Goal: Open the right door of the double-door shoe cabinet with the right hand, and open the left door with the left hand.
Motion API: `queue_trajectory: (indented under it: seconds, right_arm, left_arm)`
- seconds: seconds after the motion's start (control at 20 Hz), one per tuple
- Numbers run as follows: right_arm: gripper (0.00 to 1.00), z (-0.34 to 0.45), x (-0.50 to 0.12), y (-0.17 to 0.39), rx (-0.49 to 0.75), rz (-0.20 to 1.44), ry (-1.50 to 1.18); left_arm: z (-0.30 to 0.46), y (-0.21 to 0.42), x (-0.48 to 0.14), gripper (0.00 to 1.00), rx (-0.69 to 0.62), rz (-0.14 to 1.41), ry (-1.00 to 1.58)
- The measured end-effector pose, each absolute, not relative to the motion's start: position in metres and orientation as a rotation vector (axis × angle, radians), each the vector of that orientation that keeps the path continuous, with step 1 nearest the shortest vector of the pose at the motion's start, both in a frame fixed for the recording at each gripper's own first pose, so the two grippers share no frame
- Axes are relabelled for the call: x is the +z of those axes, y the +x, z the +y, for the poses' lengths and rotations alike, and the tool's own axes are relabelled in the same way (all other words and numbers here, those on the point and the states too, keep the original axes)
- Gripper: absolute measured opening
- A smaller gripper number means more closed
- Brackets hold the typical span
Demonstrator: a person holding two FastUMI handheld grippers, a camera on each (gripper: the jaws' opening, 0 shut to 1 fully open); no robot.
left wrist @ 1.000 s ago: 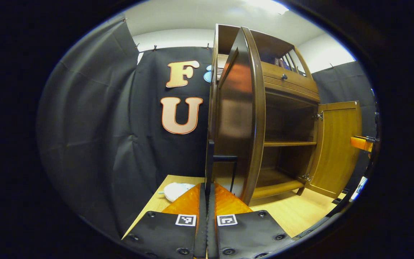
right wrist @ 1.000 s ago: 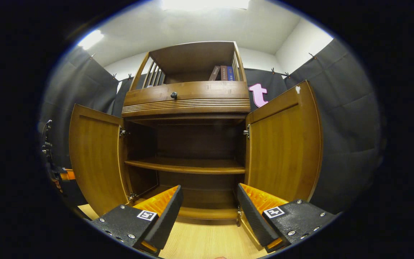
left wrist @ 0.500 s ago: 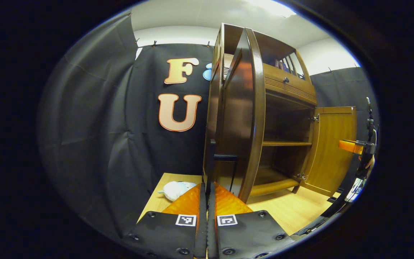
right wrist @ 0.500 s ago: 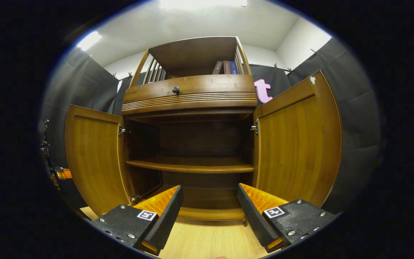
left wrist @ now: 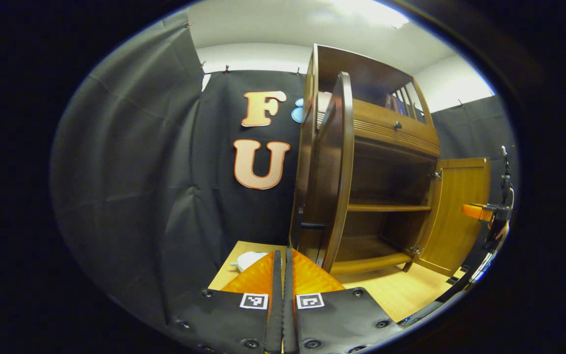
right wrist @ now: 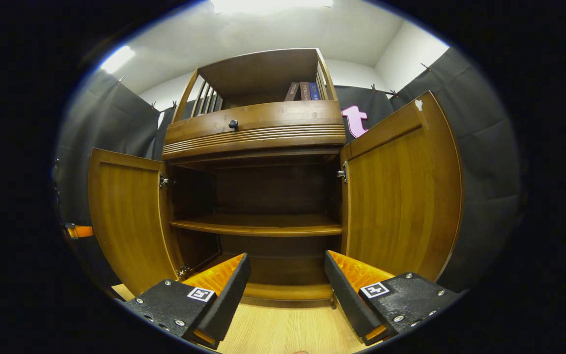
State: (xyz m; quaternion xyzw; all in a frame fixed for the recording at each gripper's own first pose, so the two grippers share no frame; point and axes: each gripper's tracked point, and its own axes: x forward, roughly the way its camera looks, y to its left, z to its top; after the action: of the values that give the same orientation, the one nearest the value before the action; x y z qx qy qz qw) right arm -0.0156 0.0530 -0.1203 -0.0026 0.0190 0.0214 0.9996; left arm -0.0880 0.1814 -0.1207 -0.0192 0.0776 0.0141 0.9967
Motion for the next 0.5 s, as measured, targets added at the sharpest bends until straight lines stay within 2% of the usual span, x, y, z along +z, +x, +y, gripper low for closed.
queue_trajectory:
  seconds: [0.1,0.15,0.2,0.25,0.3,0.35,0.4,0.45,0.5]
  right_arm:
    - [0.93,0.049,-0.115,-0.02,0.043,0.031,-0.011]
    - [0.99,0.048,-0.111,-0.021,0.044,0.029,-0.015]
    - [0.99,0.047,-0.108,-0.023,0.044,0.028,-0.02]
    - [0.93,0.045,-0.105,-0.026,0.043,0.027,-0.027]
    - [0.93,0.043,-0.103,-0.028,0.041,0.026,-0.034]
    - [0.93,0.041,-0.098,-0.03,0.039,0.023,-0.04]
    - [0.99,0.037,-0.094,-0.03,0.037,0.02,-0.045]
    - [0.99,0.034,-0.092,-0.03,0.036,0.019,-0.047]
    - [0.93,0.031,-0.09,-0.032,0.034,0.02,-0.047]
  left_arm:
    - [0.186,-0.103,-0.101,0.07,0.07,0.122,-0.041]
    - [0.185,-0.11,-0.092,0.07,0.086,0.111,-0.043]
    - [0.182,-0.116,-0.086,0.07,0.099,0.105,-0.042]
    - [0.179,-0.119,-0.08,0.13,0.116,0.098,-0.037]
    - [0.176,-0.12,-0.074,0.07,0.134,0.095,-0.028]
    - [0.166,-0.12,-0.067,0.11,0.133,0.087,-0.019]
    - [0.155,-0.12,-0.059,0.17,0.136,0.079,-0.005]
    - [0.146,-0.12,-0.054,0.27,0.138,0.072,0.014]
    - [0.135,-0.119,-0.047,0.37,0.137,0.06,0.033]
